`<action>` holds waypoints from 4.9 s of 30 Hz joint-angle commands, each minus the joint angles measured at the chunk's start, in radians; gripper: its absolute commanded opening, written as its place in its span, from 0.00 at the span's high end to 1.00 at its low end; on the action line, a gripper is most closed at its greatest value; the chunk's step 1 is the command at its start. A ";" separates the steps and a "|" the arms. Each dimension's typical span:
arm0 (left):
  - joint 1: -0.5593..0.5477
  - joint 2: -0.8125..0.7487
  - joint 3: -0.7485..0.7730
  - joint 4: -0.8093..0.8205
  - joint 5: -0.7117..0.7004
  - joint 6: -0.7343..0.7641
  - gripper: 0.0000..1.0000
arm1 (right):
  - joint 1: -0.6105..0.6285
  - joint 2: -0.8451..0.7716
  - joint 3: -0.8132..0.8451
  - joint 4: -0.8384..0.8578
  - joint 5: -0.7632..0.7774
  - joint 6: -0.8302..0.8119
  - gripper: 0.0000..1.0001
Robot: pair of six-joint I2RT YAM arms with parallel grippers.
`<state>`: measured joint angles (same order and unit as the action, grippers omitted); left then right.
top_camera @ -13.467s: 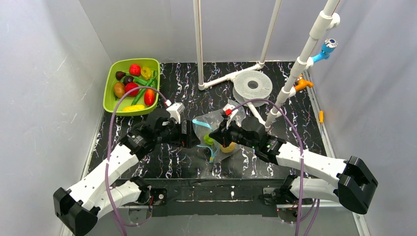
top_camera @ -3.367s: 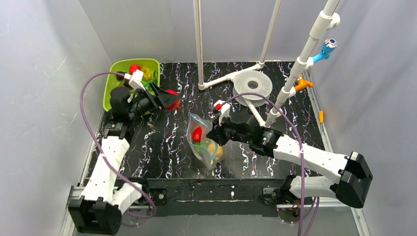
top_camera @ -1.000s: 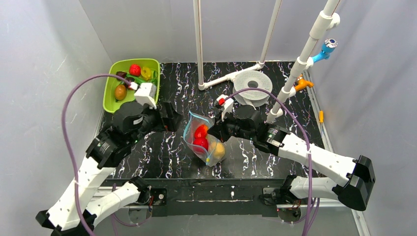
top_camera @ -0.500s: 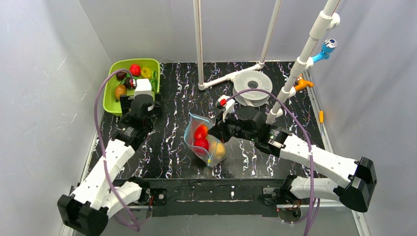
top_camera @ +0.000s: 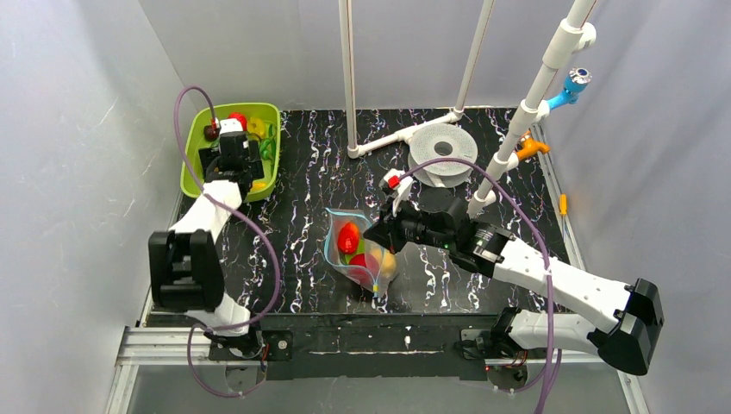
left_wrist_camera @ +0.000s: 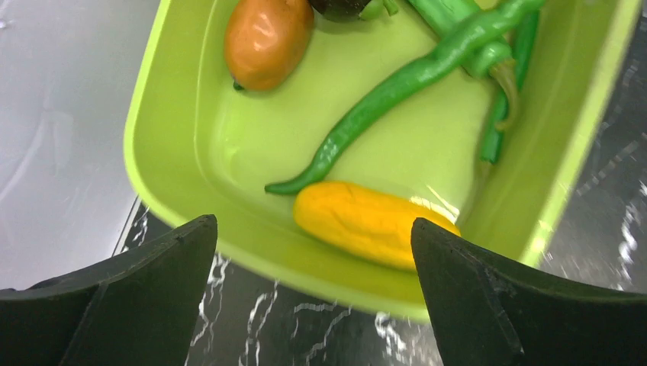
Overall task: Place the food in the zip-top bag and seal the zipper
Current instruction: Pick up the fake vegetable from the bin, then place the fake vegetable in the zipper food storage bag.
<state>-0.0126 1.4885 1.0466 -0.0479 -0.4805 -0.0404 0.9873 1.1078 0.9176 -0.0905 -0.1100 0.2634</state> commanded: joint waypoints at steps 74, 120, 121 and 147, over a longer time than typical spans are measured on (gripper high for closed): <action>0.167 -0.201 0.042 -0.155 0.933 -0.420 1.00 | -0.007 -0.048 -0.068 0.133 0.013 0.014 0.99; -0.645 -0.587 -0.153 -0.278 0.907 -0.439 0.87 | -0.013 -0.027 0.026 0.035 0.145 0.057 0.99; -0.645 -0.582 -0.148 -0.291 0.900 -0.433 0.83 | -0.014 -0.030 0.025 0.036 0.146 0.058 0.99; -0.644 -0.563 0.023 -0.391 0.798 -0.337 0.20 | -0.014 -0.072 -0.019 0.045 0.153 0.044 0.99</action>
<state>-0.6521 0.9425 1.0115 -0.4110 0.3730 -0.4369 0.9752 1.0697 0.9009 -0.0969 0.0267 0.3149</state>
